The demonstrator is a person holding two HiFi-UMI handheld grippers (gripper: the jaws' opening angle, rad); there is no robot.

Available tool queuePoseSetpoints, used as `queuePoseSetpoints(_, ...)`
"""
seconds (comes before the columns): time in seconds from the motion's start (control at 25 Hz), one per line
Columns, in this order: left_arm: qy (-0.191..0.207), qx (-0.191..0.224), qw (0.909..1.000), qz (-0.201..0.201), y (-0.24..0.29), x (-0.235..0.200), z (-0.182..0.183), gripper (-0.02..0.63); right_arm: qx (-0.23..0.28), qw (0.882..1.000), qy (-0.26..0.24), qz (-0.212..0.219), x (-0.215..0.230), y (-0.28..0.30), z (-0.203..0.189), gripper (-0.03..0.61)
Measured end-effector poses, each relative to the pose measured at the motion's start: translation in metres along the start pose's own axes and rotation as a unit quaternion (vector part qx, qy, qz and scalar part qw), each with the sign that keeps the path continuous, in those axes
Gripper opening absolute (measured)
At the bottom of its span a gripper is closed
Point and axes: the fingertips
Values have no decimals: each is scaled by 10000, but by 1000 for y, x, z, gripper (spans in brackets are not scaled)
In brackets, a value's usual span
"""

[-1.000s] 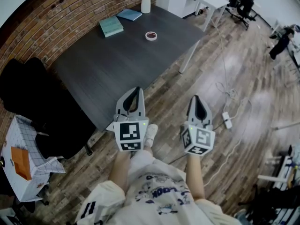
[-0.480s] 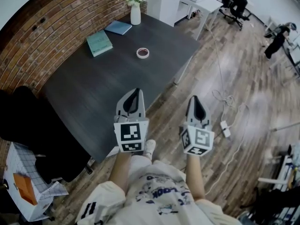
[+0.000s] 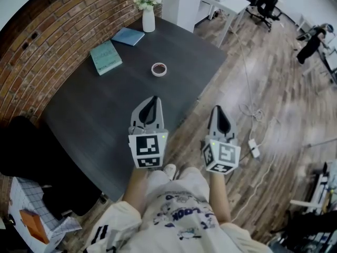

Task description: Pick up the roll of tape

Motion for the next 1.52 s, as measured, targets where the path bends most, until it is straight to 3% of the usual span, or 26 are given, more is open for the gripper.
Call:
queuePoseSetpoints(0.36, -90, -137, 9998, 112, 39, -5, -6, 3, -89, 9999, -46, 53, 15, 38, -7, 5)
queuePoseSetpoints(0.88, -182, -330, 9970, 680, 132, -12, -9, 3, -191, 9987, 82, 472, 56, 146, -21, 5)
queuePoseSetpoints(1.52, -488, -1003, 9816, 1549, 215, -34, -38, 3, -413, 9905, 14, 1309, 82, 264, -29, 5)
Point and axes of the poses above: the fingertips, and each gripper's own axes: y forward along the fingers, x to its right, z out of its top, and after that the axes turned 6 degrees about -y, right-handed
